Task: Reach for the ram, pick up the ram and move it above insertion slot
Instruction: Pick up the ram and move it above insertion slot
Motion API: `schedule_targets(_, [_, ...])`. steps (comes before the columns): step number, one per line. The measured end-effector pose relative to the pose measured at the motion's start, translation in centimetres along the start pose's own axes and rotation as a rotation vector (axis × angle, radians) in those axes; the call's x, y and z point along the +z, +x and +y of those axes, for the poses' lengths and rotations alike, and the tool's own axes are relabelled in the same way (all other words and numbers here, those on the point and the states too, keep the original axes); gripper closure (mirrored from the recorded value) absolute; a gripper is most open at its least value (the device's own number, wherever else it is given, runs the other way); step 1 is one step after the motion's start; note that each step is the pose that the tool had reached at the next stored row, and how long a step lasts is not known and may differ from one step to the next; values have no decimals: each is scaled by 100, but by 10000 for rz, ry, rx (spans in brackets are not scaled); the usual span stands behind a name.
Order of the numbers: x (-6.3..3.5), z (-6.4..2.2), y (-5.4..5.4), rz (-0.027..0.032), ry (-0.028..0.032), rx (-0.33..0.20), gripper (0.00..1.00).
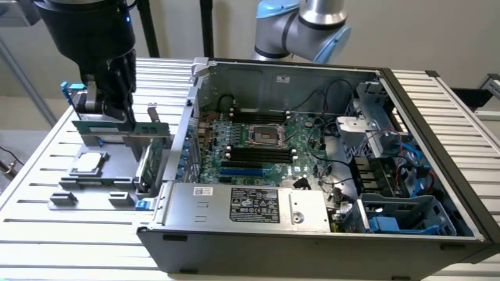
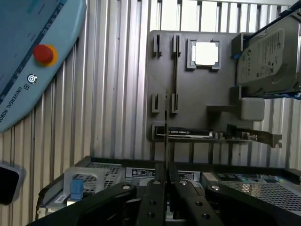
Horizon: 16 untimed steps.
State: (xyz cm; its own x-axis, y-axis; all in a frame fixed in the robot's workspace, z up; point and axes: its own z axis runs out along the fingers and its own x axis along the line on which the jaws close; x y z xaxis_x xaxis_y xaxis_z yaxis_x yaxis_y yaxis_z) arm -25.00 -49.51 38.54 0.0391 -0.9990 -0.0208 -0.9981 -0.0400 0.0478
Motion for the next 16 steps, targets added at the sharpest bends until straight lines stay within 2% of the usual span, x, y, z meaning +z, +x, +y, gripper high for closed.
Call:
schedule_targets(9, [-36,-410,8,-227,8,-11,87])
schedule_targets(16, [-53,-727,12,-367,14,-19,87])
